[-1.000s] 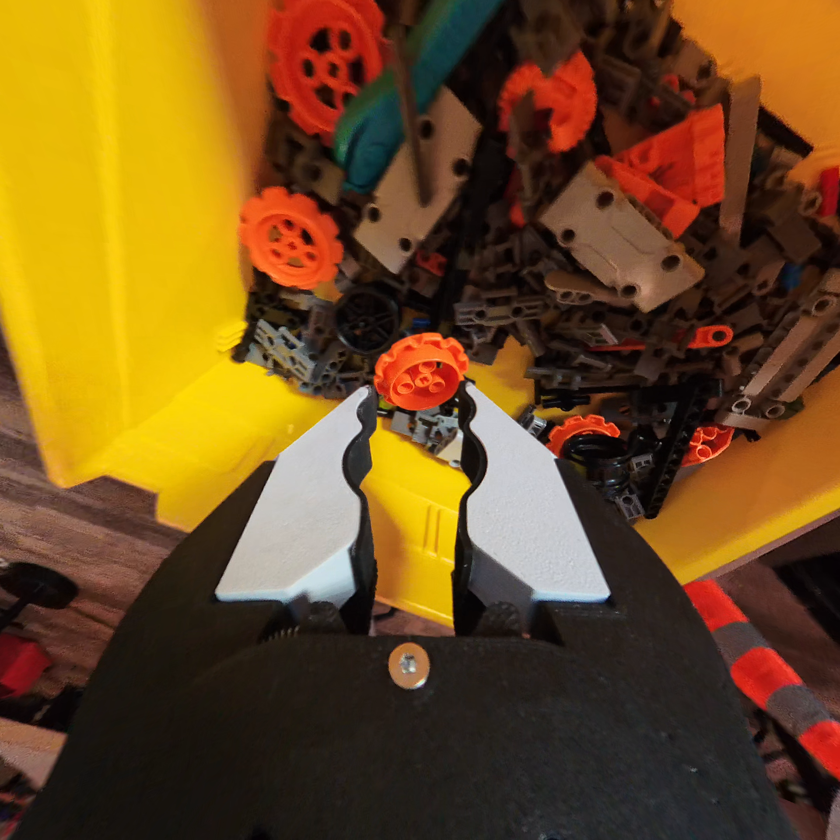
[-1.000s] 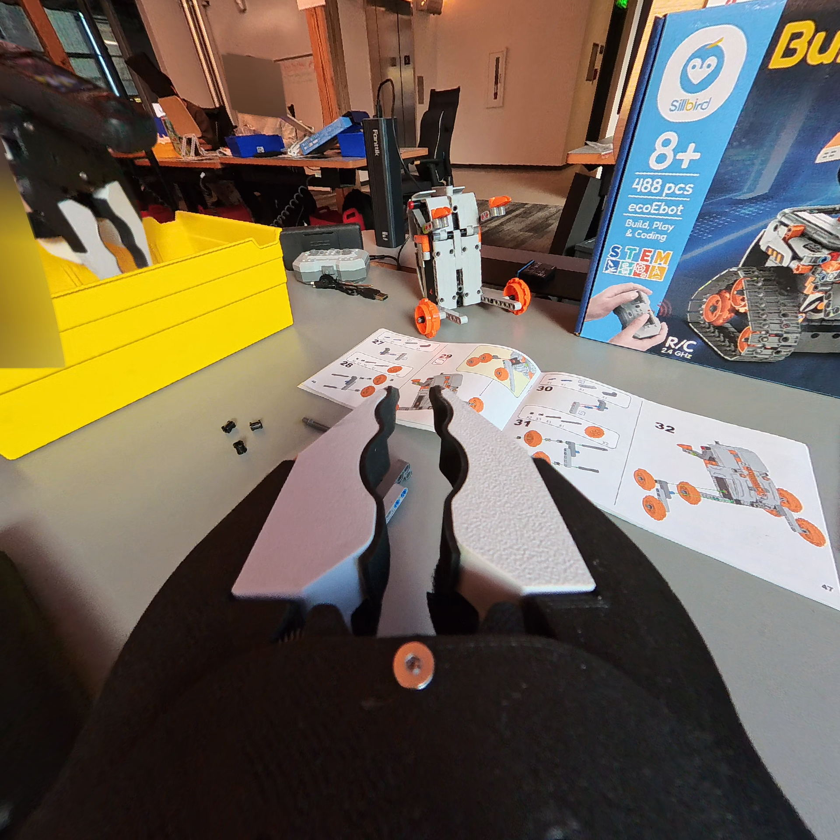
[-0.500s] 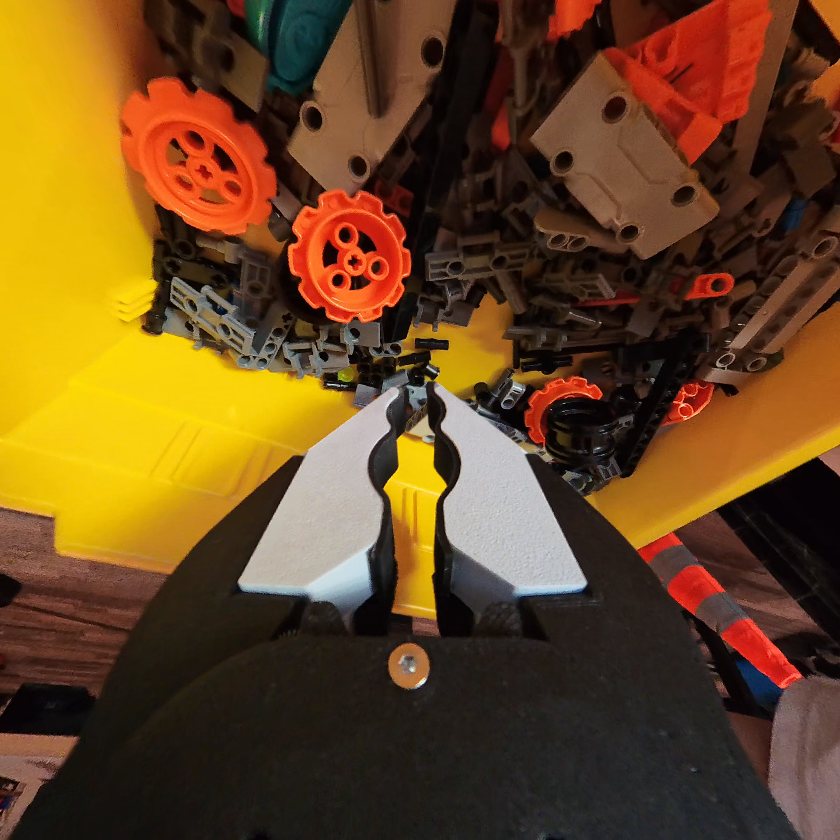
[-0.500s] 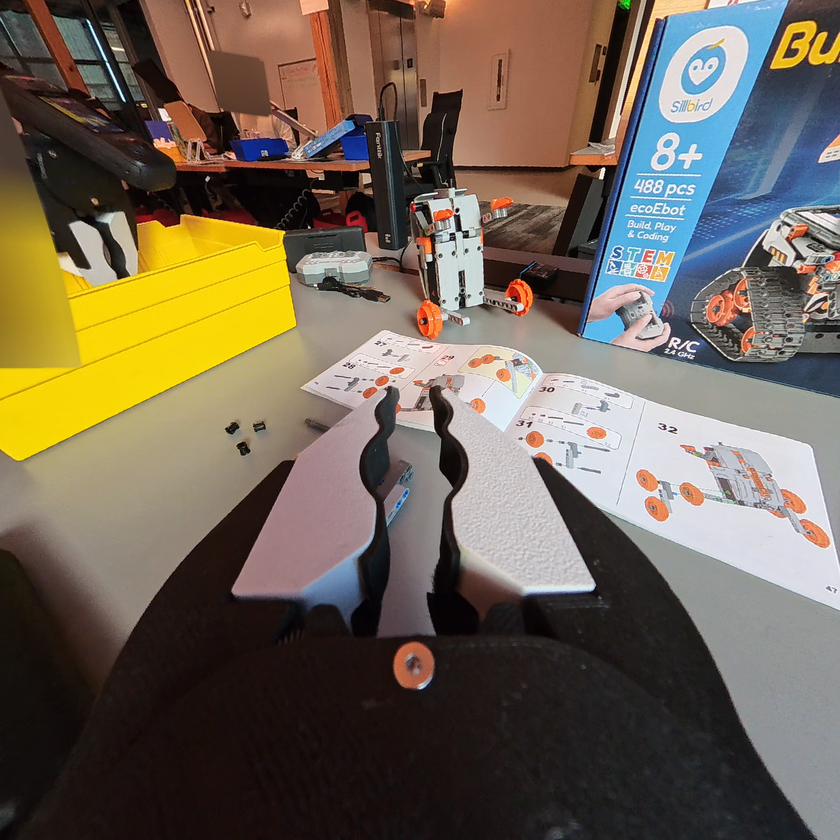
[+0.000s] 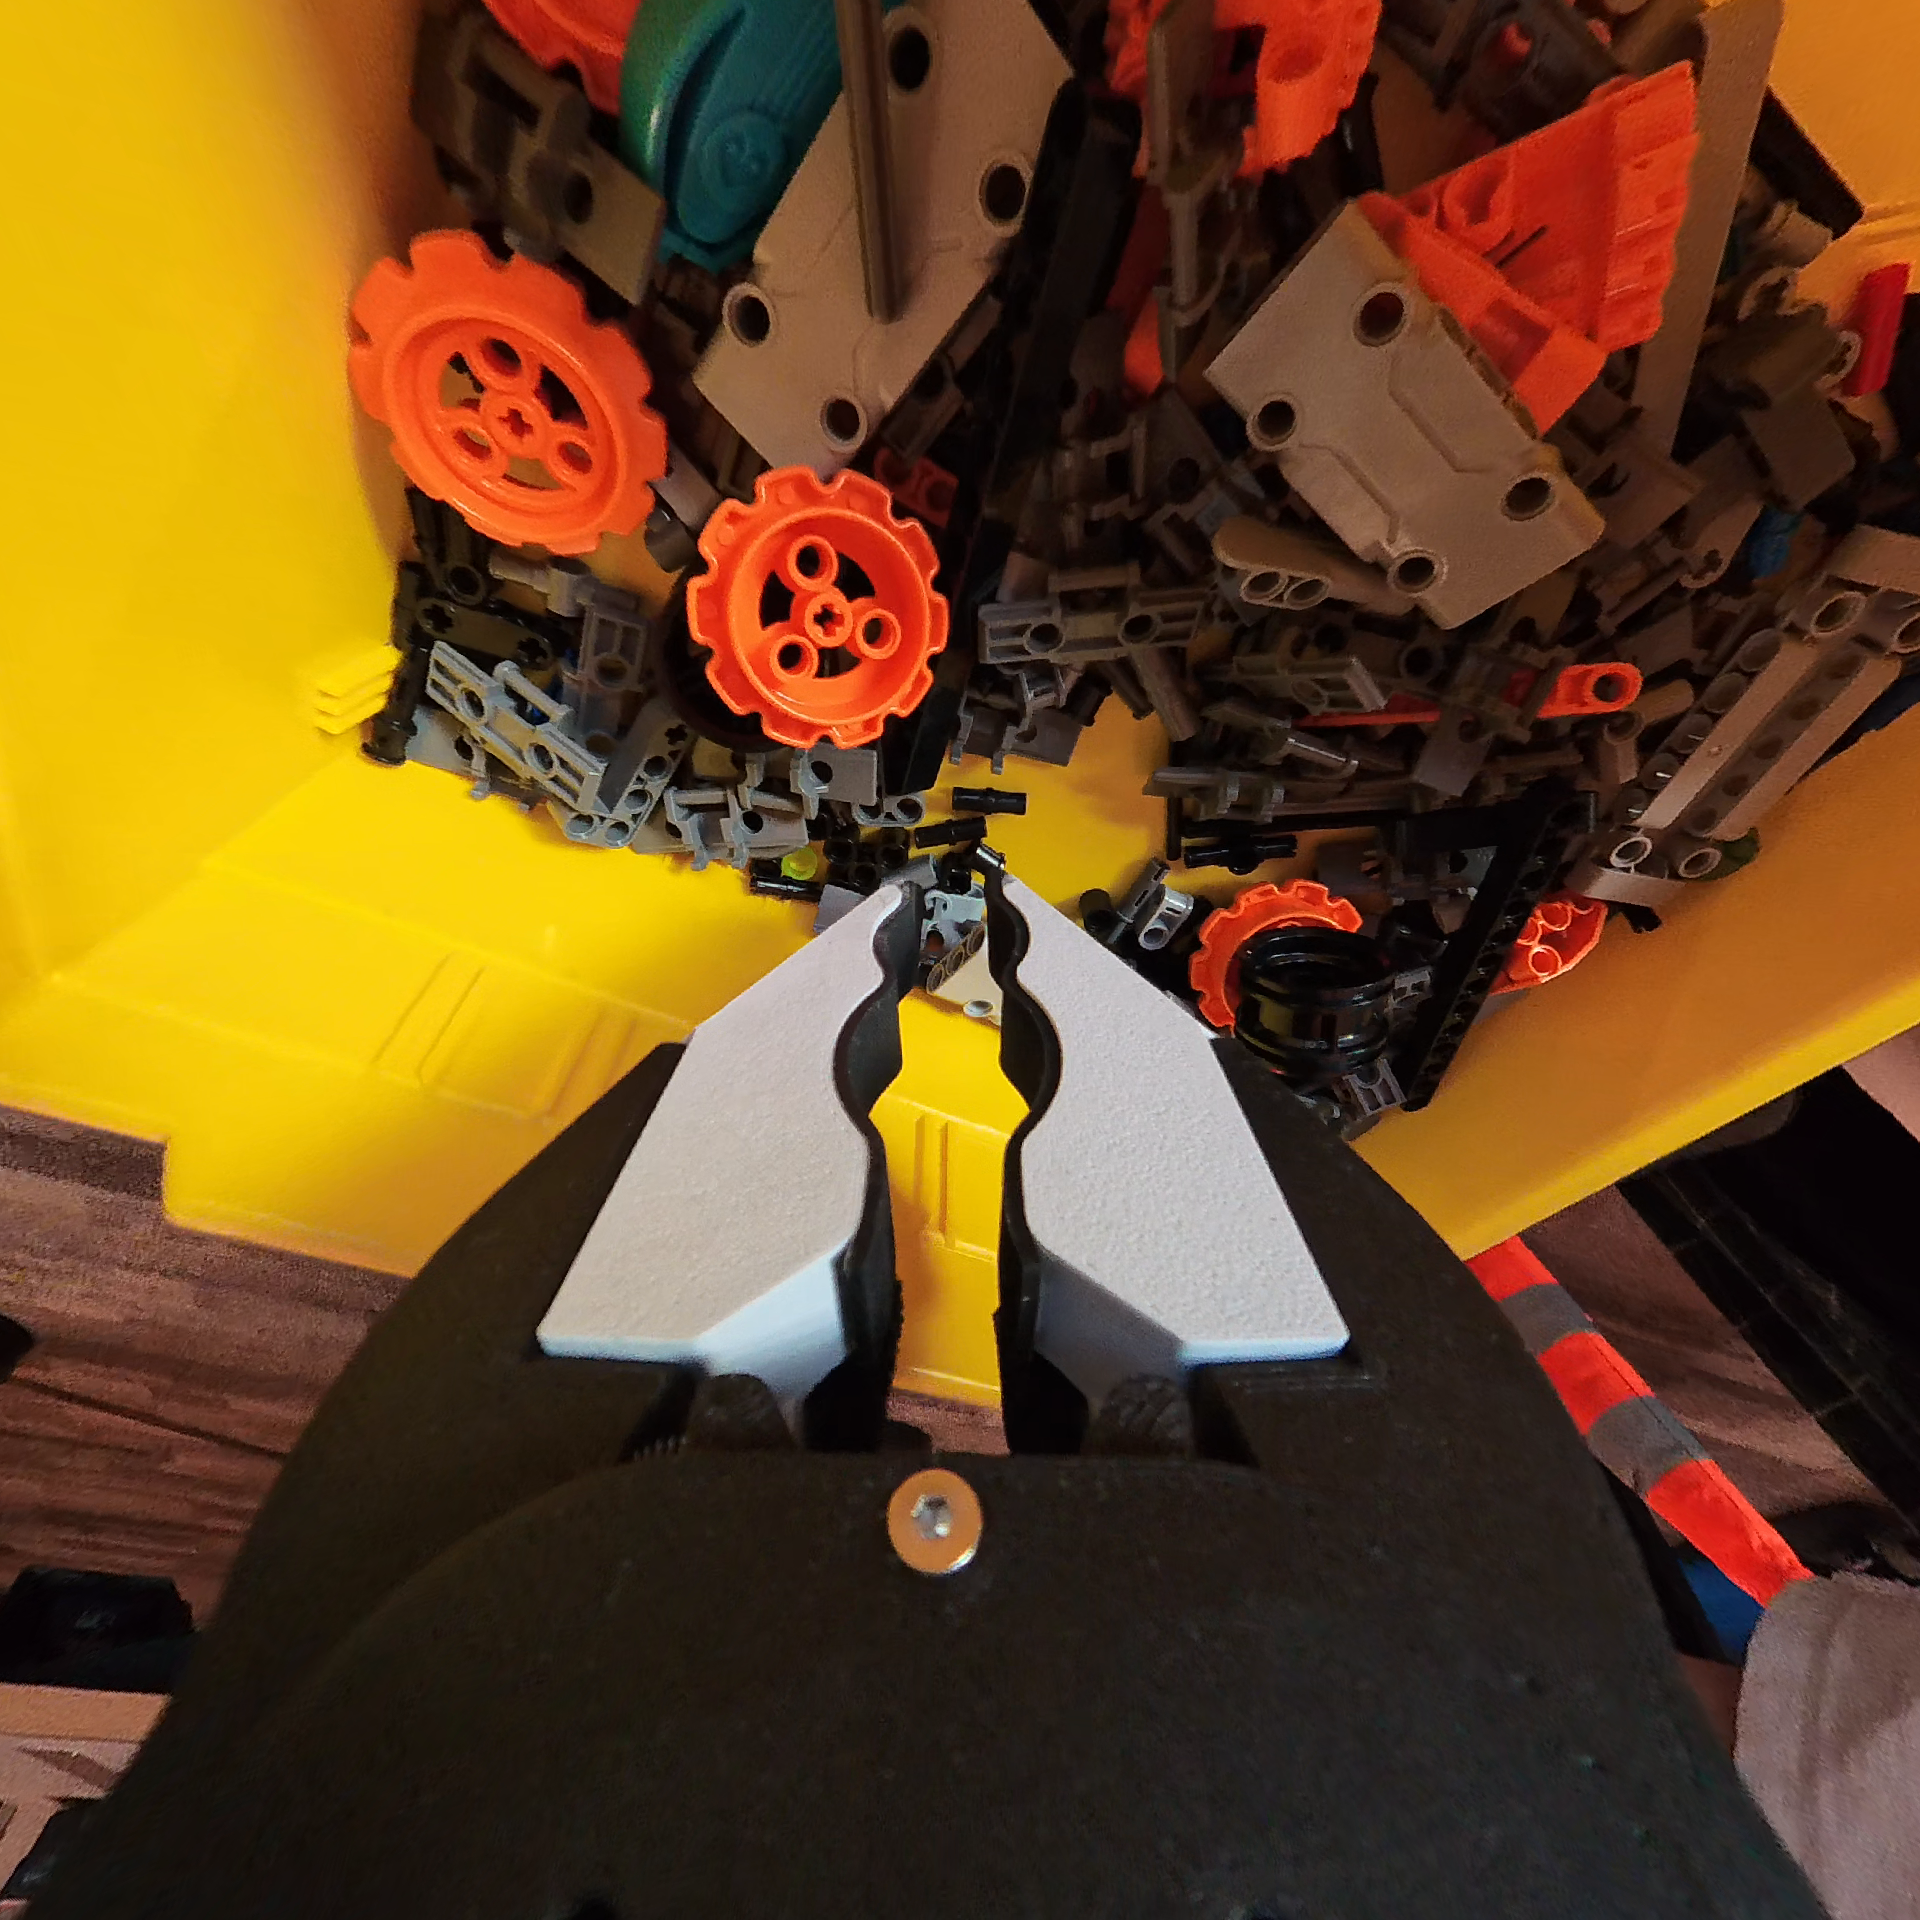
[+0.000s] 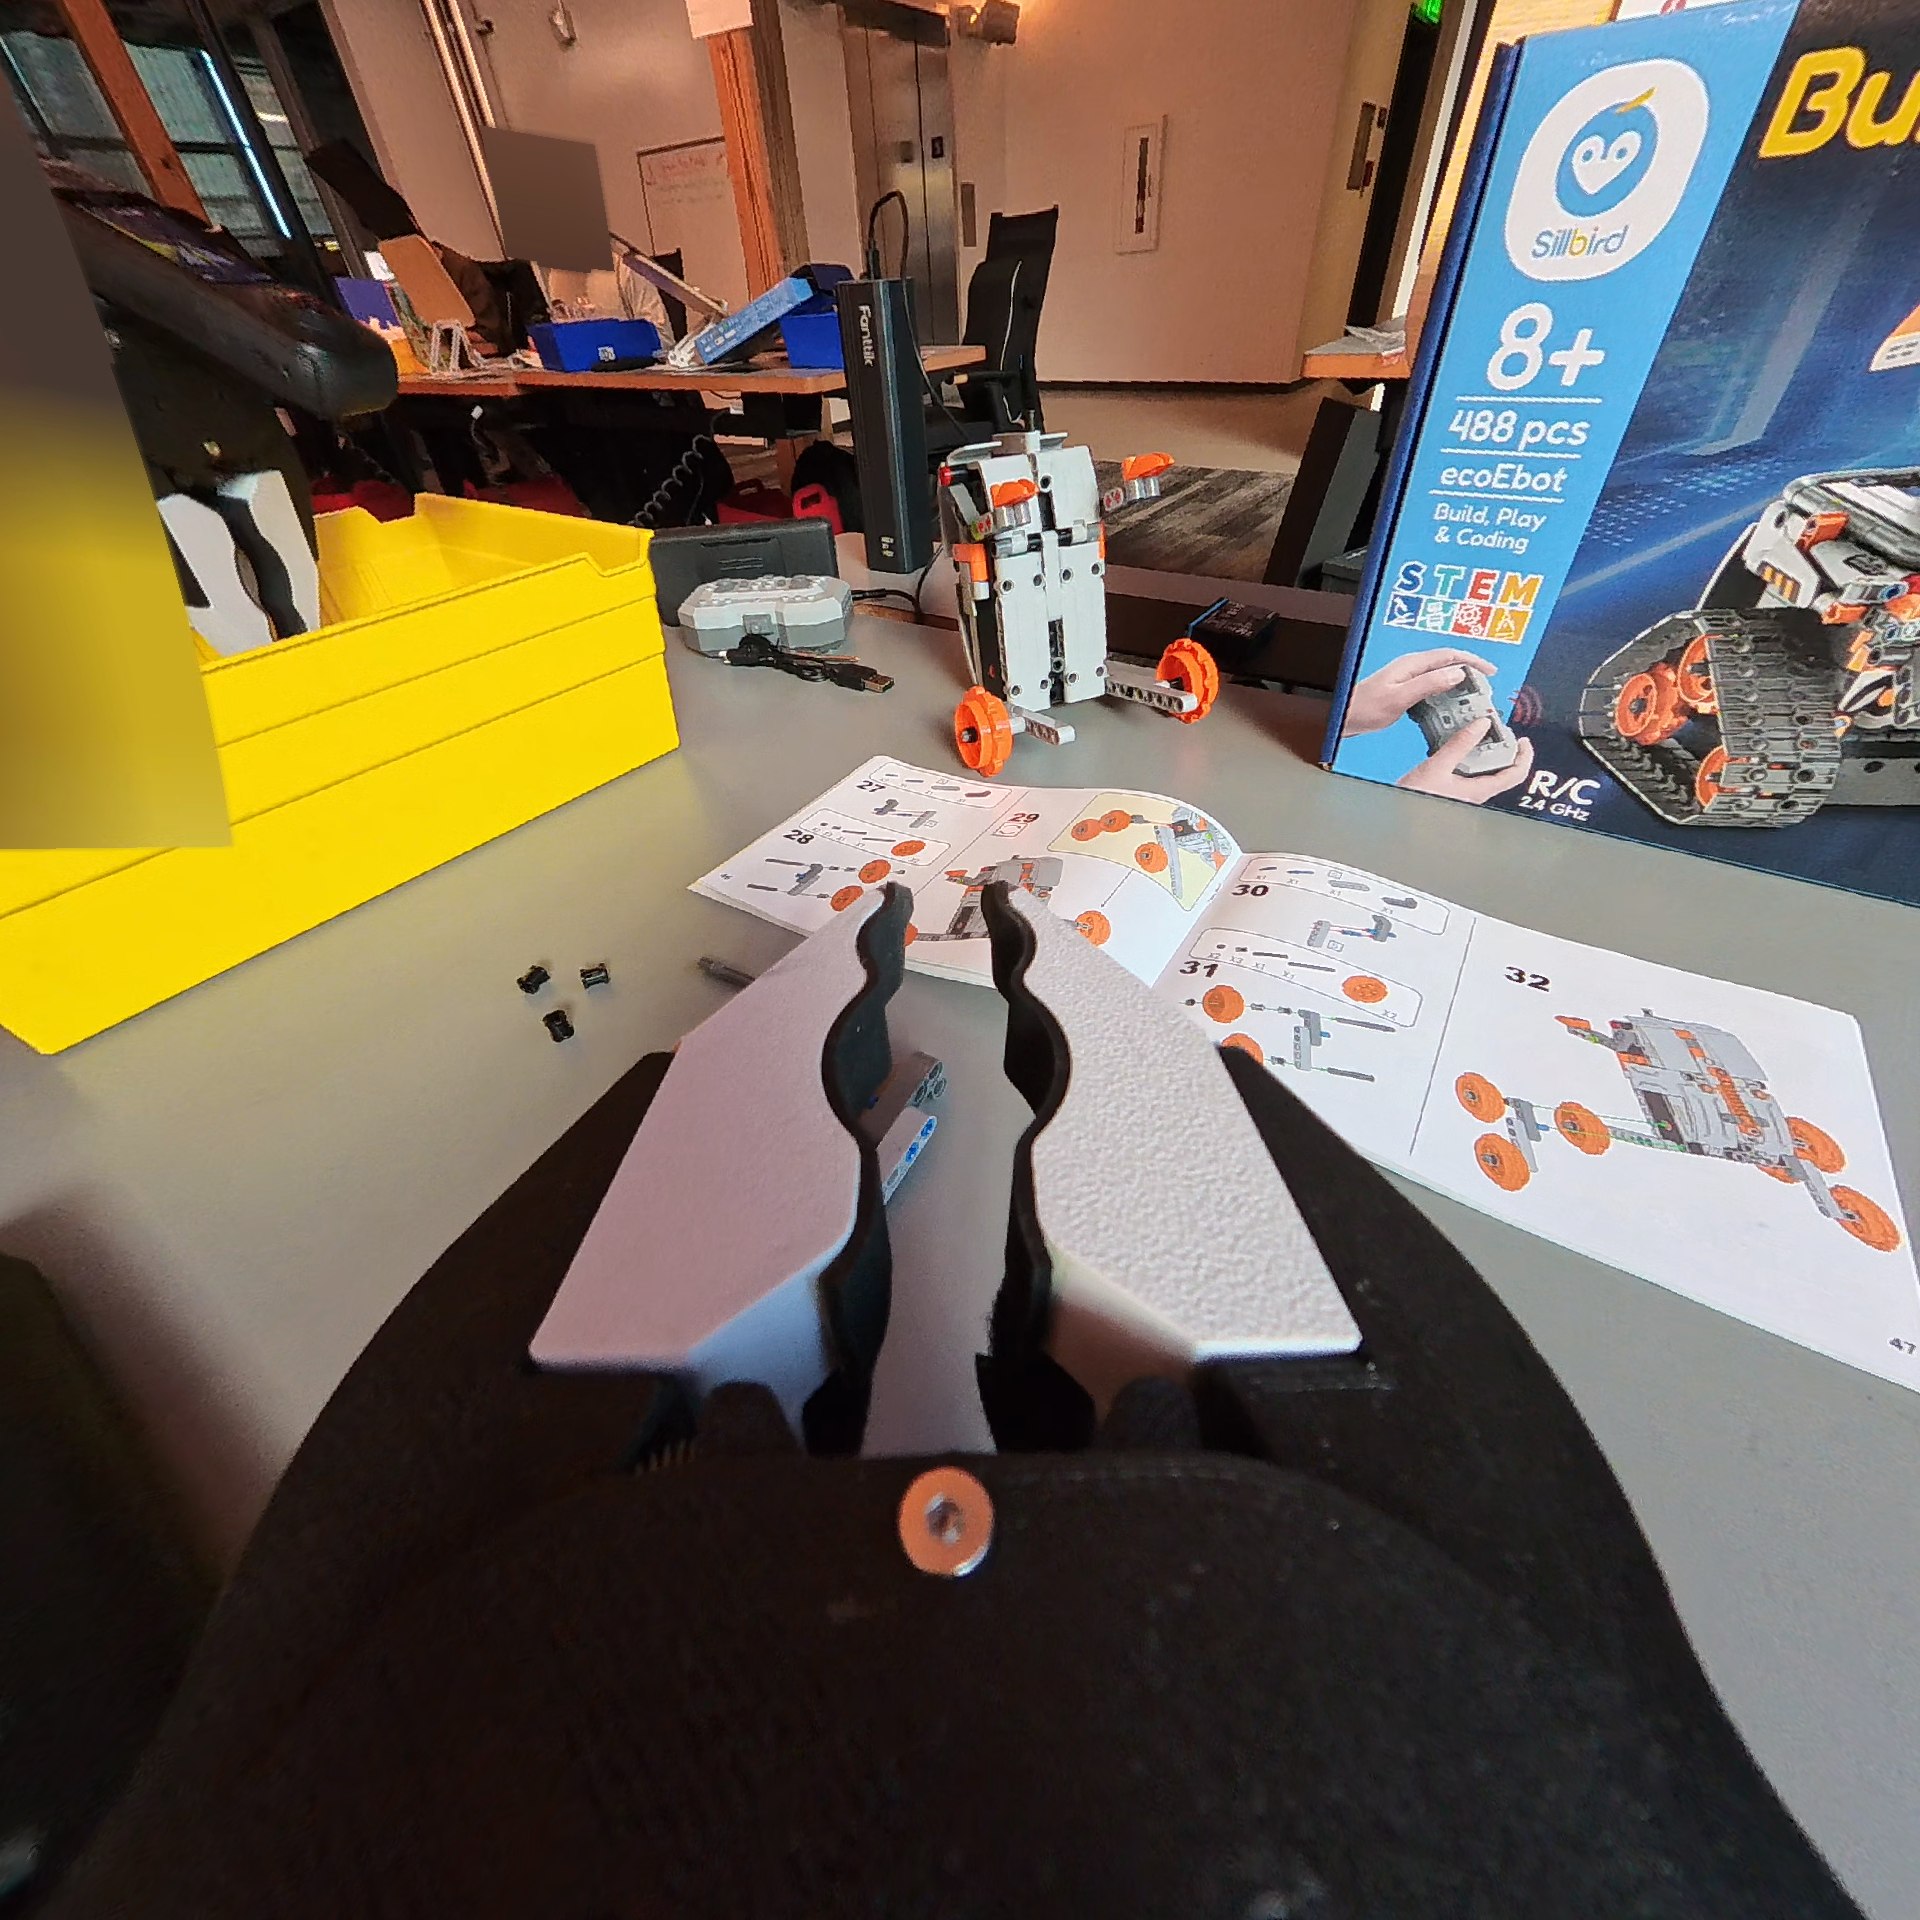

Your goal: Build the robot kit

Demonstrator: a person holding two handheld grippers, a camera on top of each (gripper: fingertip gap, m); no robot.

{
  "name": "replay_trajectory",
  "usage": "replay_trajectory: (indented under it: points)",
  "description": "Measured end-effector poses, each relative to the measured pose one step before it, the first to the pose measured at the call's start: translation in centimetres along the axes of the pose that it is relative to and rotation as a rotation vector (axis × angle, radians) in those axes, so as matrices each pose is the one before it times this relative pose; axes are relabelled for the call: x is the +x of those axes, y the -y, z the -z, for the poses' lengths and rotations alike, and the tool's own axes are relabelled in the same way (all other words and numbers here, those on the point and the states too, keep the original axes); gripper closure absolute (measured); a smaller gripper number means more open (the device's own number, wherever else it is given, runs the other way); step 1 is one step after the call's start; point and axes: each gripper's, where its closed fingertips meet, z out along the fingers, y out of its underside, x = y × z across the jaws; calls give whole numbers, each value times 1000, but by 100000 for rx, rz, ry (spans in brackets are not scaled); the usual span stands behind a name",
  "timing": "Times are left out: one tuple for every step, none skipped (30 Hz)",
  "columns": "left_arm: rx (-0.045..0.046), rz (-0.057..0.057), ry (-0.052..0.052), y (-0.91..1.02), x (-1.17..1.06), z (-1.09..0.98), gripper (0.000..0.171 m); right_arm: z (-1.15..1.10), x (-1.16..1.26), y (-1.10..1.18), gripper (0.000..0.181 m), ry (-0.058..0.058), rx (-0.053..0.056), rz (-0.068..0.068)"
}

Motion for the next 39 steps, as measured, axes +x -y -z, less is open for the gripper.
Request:
replay_trajectory:
  points:
    - [222,-12,194,26,35,75,162,14,-6,13,167,20,114,-80]
    - [286,-179,90,42,59,62,162,11,2,28,167,88,139,-149]
    - [256,-137,250,49,41,55,162,-14,16,2,167,54,66,-174]
    - [230,-54,296,38,39,46,162,-13,7,-5,167,126,-65,-196]
    - [386,-20,267,56,45,65,162,-11,-7,-17,167,124,-72,-94]
    - [680,-7,239,100,50,106,162,9,-2,-1,167,12,3,42]
    - [801,5,123,116,67,117,162,12,-7,16,167,-22,62,88]
    - [774,-10,149,114,62,119,162,13,-1,20,167,-23,94,47]
    - [567,-63,149,74,76,113,162,8,-2,8,167,29,63,-61]
    - [-25,-115,-294,-33,149,62,161,12,-7,19,167,108,73,-102]
    - [-516,-119,-409,-118,182,15,161,10,-7,4,167,57,38,-68]
    - [-690,-172,-329,-150,186,-35,160,-1,-2,2,167,20,14,10]
    - [-879,-279,-888,-208,290,-75,160,-5,13,-1,167,-12,-16,-17]
    - [-688,-309,-1078,-202,319,-83,159,-11,4,-18,167,36,-76,-103]
    - [-484,-157,-933,-190,275,-62,159,-16,9,-7,167,84,-79,-113]
    - [-691,103,-1185,-241,293,-61,157,-5,6,-12,167,25,-28,-55]
    - [-449,265,-1492,-220,335,-31,155,-7,-5,-3,167,48,-28,-25]
    - [-408,313,-1531,-234,321,-7,151,9,-15,11,167,95,19,32]
    - [-358,415,-1273,-236,262,28,145,1,-12,-2,167,88,-14,8]
    - [-344,807,-1304,-249,218,29,141,13,-25,26,167,58,67,7]
    - [-951,1327,-1539,-316,234,38,133,39,-15,50,167,-19,272,60]
    - [-478,1362,-1173,-208,198,49,123,41,-8,42,167,-25,284,2]
    - [818,410,-1446,56,342,86,117,27,-25,22,167,85,193,-127]
    - [-58,-452,-832,-69,335,36,111,7,-24,17,167,184,129,-190]
    - [-1072,-906,75,-201,265,-58,106,-22,-1,-5,167,134,5,-168]
    - [-716,-1038,769,-105,175,-109,101,-36,3,-26,167,60,-164,-95]
    - [-633,-1079,1254,-30,94,-141,97,-32,-1,-49,167,15,-321,22]
    - [-1299,-1100,1344,-122,58,-229,95,-24,0,-63,167,-156,-330,190]
    - [-1821,-1055,958,-218,82,-261,91,1,19,-32,167,-331,-142,316]
    - [-1094,-1207,661,-122,121,-181,89,14,16,-14,167,-264,-74,198]
    - [-570,-1040,527,-53,130,-144,88,0,-1,-31,167,-72,-79,-35]
    - [-781,-618,345,-61,123,-159,87,-2,10,-12,167,9,-28,-169]
    - [-1212,-449,429,-102,75,-212,87,-6,1,2,167,30,2,-107]
    - [-1472,-431,879,-110,-8,-235,85,3,19,12,167,-57,17,31]
    - [-878,-283,945,-28,-26,-192,85,7,19,4,167,-128,35,65]
    - [-895,28,1072,-58,-71,-162,85,15,-5,17,167,-18,69,-4]
    - [-1008,-142,1066,-96,-49,-119,84,4,-8,9,167,20,74,-26]
    - [-397,-553,491,-31,49,-66,83,1,-11,-14,167,58,-27,-52]
    - [-234,-580,450,-45,31,-45,82,-14,-21,-19,167,166,-83,-77]
